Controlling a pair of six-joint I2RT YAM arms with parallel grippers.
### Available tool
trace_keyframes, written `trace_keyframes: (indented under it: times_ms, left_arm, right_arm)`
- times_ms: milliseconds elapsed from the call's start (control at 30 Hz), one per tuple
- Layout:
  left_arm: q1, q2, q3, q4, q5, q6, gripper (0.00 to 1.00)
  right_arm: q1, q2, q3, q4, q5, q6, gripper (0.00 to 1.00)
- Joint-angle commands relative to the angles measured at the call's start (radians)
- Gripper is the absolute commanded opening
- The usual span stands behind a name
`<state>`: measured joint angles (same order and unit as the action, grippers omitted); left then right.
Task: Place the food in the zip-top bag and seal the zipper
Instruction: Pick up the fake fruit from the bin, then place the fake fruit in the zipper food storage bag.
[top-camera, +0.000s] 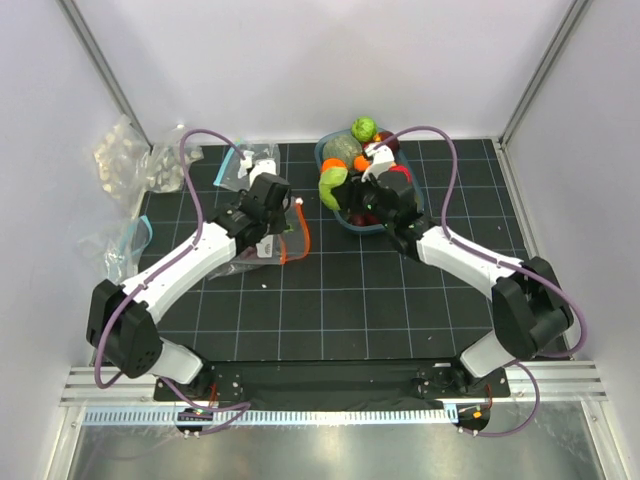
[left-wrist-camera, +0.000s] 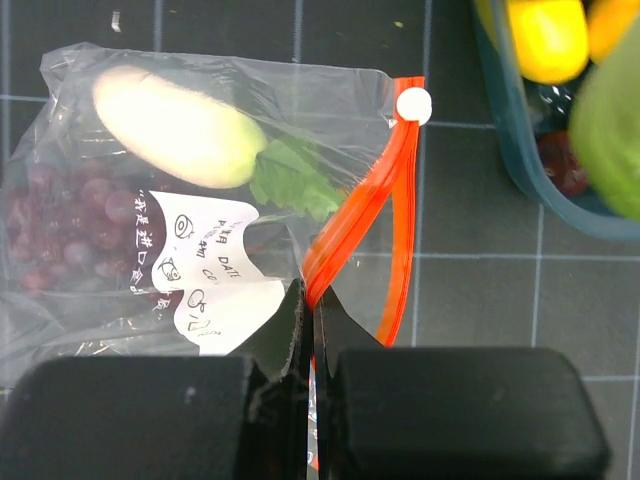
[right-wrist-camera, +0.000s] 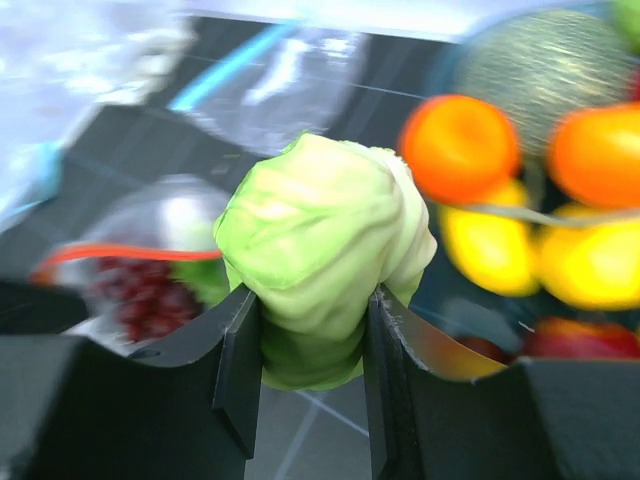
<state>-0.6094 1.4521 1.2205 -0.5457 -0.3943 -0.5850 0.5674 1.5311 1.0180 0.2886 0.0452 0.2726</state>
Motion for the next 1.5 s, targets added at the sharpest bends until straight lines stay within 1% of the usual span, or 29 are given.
trace_keyframes:
  times_ms: [0, 100, 200, 233, 400, 433, 567, 733, 933, 1000, 1067, 1167, 1233, 1267, 1333, 1467]
  left_arm:
    - [-0.018, -0.019, 0.036, 0.047, 0.021, 0.011, 0.0]
    - [-0.023, -0.03, 0.033, 0.047, 0.025, 0.008, 0.0]
    - [-0.024, -0.044, 0.031, 0.047, 0.029, 0.002, 0.0]
    - [-0.024, -0.051, 0.028, 0.046, 0.032, 0.001, 0.0]
    - [-0.03, -0.088, 0.01, 0.041, 0.014, -0.013, 0.0]
    - [-0.03, -0.099, 0.005, 0.043, 0.015, -0.016, 0.0]
    - [-0.036, -0.125, -0.007, 0.043, 0.058, -0.027, 0.0]
    - [-0.049, -0.142, -0.013, 0.041, 0.051, -0.018, 0.0]
    - [-0.064, -0.157, -0.013, 0.043, 0.103, -0.009, 0.0]
    - [-0.072, -0.159, -0.013, 0.043, 0.094, -0.009, 0.0]
    - [-0.073, -0.157, -0.013, 0.041, 0.051, -0.013, 0.0]
    - [-0.073, -0.153, -0.012, 0.027, 0.017, -0.024, 0.0]
    - [-0.075, -0.153, -0.01, 0.032, 0.058, -0.024, 0.0]
    - [-0.075, -0.154, -0.01, 0.044, 0.11, -0.026, 0.0]
    - [-0.076, -0.163, -0.016, 0.061, 0.158, -0.026, 0.0]
    - [-0.085, -0.183, -0.027, 0.072, 0.176, -0.035, 0.0]
  right_arm:
    - [0.012, -0.014, -0.025, 0.148, -0.299, 0.017, 0.07]
    - [0.034, 0.012, -0.039, 0.196, -0.41, 0.019, 0.07]
    - [0.064, 0.044, -0.044, 0.222, -0.413, 0.019, 0.07]
    - [0.071, 0.049, -0.058, 0.251, -0.395, 0.037, 0.07]
    - [0.109, 0.069, -0.162, 0.458, -0.422, 0.096, 0.06]
    - [0.12, 0.075, -0.171, 0.477, -0.427, 0.099, 0.07]
    - [0.173, 0.133, -0.148, 0.494, -0.43, 0.071, 0.07]
    - [0.216, 0.218, -0.108, 0.495, -0.442, 0.069, 0.07]
    - [0.219, 0.267, -0.105, 0.604, -0.488, 0.105, 0.07]
    - [0.216, 0.276, -0.117, 0.664, -0.499, 0.117, 0.07]
    - [0.216, 0.267, -0.145, 0.716, -0.498, 0.134, 0.07]
    - [0.218, 0.233, -0.168, 0.721, -0.481, 0.128, 0.07]
    - [0.216, 0.239, -0.159, 0.701, -0.502, 0.128, 0.07]
    - [0.216, 0.247, -0.145, 0.701, -0.527, 0.129, 0.08]
    - [0.216, 0.274, -0.136, 0.711, -0.528, 0.14, 0.08]
    - [0.216, 0.314, -0.116, 0.738, -0.521, 0.148, 0.08]
